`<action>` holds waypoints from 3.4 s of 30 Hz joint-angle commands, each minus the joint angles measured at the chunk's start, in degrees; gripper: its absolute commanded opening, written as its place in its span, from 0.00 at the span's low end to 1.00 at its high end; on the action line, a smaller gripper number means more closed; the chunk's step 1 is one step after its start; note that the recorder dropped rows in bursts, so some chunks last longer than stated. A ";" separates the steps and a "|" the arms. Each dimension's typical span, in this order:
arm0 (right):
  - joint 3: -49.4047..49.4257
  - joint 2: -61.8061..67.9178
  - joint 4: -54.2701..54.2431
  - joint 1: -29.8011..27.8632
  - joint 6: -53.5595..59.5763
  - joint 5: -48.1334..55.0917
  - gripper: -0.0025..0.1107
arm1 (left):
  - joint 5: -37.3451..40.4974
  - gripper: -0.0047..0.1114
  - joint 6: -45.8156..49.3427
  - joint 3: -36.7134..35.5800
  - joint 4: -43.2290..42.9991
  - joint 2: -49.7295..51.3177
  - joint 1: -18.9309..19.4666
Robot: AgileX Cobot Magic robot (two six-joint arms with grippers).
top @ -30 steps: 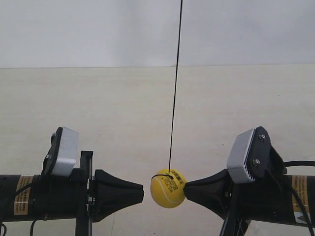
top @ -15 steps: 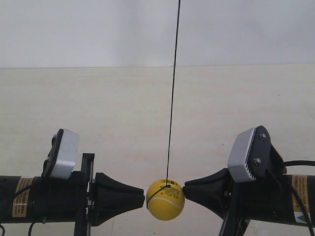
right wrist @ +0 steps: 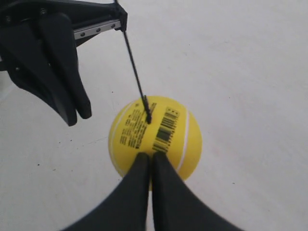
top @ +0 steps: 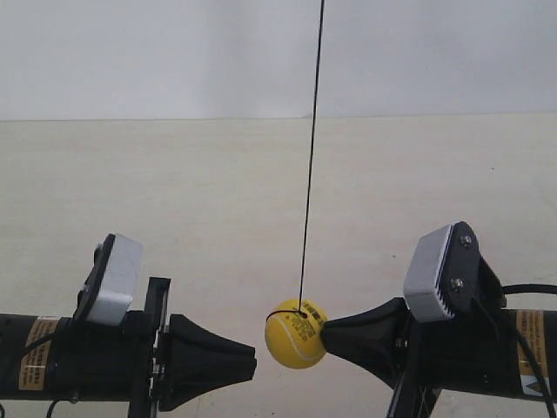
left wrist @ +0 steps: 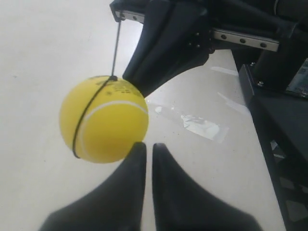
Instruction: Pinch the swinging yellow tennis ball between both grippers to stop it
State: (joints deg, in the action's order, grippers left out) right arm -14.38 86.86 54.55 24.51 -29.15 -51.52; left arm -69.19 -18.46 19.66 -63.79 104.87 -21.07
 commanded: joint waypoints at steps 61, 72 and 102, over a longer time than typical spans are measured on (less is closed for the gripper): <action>-1.02 3.12 0.24 0.05 -0.34 1.45 0.02 | 8.62 0.08 -1.22 2.34 4.54 -2.49 -6.10; -2.31 5.29 0.08 0.05 0.95 1.20 0.02 | 8.62 0.08 -1.22 2.34 4.42 -2.49 -6.10; -2.31 6.06 -1.09 0.05 1.65 -0.46 0.02 | 6.83 0.08 0.13 2.34 4.69 -0.80 -6.10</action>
State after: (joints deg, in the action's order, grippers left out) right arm -16.60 92.74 53.49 24.51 -27.92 -51.31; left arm -61.61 -18.62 21.93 -59.25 103.78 -26.73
